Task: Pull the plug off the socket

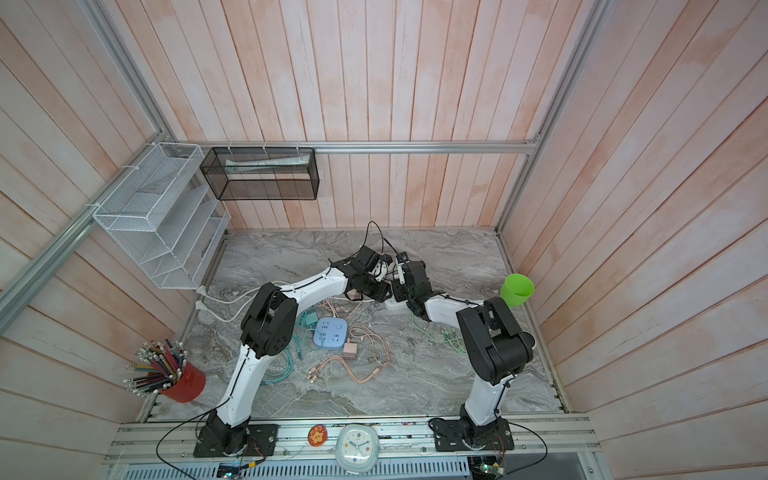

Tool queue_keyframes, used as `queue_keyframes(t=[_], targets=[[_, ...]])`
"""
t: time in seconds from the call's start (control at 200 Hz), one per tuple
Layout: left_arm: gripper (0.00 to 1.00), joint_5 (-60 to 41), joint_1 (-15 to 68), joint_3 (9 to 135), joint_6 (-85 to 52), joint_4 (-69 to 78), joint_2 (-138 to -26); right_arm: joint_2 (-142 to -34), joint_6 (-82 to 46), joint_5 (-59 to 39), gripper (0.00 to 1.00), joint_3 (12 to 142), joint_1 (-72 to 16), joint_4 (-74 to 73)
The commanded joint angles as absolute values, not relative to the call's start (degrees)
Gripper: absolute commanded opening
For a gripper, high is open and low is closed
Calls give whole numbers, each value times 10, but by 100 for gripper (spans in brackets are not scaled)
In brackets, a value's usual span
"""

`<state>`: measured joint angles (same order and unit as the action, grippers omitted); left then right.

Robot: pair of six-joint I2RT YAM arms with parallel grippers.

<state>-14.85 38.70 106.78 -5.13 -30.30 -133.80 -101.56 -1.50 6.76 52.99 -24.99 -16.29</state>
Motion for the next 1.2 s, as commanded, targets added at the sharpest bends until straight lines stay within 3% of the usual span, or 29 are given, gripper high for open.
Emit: queue_keyframes(t=[0.0,0.705,1.195], targets=[[50,-124,393,1043,-29,-417,-1397,-992,-10,111,38,543,-249,-155],[50,-121,393,1045,-28,-430,-1411,-965,-64,58,35,526,-226,-161],[50,-121,396,1046,-27,-431,-1416,-976,-31,157,34,549,-262,-124]])
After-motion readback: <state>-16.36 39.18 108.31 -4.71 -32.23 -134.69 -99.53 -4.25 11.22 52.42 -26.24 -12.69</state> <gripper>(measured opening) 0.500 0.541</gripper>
